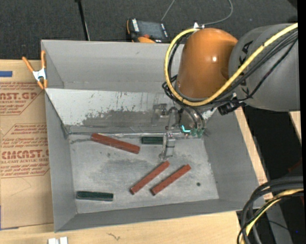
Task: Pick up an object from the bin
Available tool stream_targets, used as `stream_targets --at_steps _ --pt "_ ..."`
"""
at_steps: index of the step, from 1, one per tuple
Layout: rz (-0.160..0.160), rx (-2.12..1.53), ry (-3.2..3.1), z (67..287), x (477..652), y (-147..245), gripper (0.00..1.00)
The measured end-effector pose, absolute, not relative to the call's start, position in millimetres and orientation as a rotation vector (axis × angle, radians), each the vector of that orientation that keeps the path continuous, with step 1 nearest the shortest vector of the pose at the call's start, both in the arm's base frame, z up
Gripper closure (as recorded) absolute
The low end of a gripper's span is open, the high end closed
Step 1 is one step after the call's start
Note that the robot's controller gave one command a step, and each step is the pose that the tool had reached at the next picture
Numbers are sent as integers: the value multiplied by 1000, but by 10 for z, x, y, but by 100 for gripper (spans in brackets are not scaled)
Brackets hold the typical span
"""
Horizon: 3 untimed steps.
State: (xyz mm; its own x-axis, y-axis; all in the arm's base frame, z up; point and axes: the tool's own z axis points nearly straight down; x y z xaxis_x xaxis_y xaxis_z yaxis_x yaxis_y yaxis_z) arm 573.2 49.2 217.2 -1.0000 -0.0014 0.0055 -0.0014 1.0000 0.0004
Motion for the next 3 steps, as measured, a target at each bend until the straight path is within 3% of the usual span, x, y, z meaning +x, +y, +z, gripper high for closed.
stream_targets --at_steps 1,2,3 --pt "-1 233 -3126 656 5267 647 0" --pt "-2 231 -3134 702 5295 647 100" --pt "0 257 -3140 2294 5189 598 100"
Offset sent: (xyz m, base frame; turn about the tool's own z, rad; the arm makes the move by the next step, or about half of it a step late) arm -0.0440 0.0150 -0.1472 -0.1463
